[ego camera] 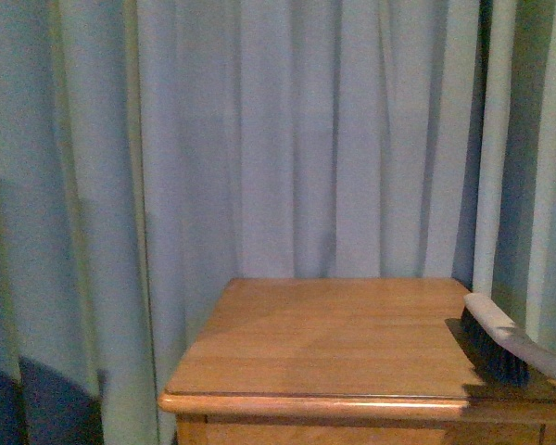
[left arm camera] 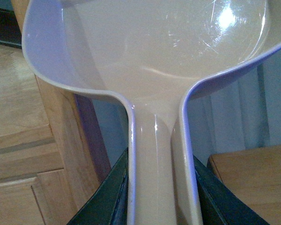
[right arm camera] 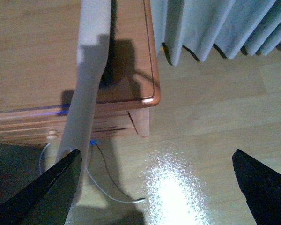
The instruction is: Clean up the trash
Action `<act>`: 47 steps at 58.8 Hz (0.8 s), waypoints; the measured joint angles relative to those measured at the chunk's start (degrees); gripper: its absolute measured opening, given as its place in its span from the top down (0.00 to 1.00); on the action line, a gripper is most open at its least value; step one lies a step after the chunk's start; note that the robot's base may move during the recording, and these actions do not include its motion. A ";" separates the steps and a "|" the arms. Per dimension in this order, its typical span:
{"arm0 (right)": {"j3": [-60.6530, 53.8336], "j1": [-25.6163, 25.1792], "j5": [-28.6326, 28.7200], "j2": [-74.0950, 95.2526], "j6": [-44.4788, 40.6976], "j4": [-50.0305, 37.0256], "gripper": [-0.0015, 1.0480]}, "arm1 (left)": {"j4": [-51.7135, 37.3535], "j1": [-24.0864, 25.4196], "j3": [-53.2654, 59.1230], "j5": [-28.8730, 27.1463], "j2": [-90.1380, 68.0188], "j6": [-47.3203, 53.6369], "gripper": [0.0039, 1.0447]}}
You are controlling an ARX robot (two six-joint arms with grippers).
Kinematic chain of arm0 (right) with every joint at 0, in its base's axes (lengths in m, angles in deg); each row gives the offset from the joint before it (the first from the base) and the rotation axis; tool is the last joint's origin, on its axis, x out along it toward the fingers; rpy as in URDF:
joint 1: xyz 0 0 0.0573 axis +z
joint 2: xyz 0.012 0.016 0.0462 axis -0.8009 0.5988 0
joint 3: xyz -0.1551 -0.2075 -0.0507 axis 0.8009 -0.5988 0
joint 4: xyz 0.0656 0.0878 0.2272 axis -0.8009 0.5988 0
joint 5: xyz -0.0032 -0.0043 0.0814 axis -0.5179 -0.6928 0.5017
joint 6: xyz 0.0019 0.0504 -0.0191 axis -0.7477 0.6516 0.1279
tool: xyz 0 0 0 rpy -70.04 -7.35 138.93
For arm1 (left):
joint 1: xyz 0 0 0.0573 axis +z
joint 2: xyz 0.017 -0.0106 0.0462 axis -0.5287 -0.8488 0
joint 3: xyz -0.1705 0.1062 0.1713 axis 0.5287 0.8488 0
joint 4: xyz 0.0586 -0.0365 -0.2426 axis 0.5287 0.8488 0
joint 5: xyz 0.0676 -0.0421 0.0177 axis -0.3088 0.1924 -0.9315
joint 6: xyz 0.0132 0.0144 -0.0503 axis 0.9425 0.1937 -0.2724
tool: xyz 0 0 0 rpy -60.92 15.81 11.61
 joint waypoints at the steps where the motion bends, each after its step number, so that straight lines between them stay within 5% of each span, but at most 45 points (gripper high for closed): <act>1: 0.74 0.24 -0.15 1.29 0.35 0.07 0.07 | 0.00 0.00 0.00 -0.02 0.00 0.00 0.74; 26: 9.86 7.93 -3.89 16.11 10.05 -0.04 0.07 | 0.00 -0.02 0.00 0.00 0.02 0.00 0.74; 43: 12.81 8.52 -4.11 22.88 13.62 -0.48 0.07 | 0.00 -0.02 0.00 -0.02 0.02 0.00 0.74; 47: 13.00 8.76 -3.98 23.63 14.29 -0.52 0.14 | 0.00 -0.02 0.00 0.00 0.02 -0.02 0.74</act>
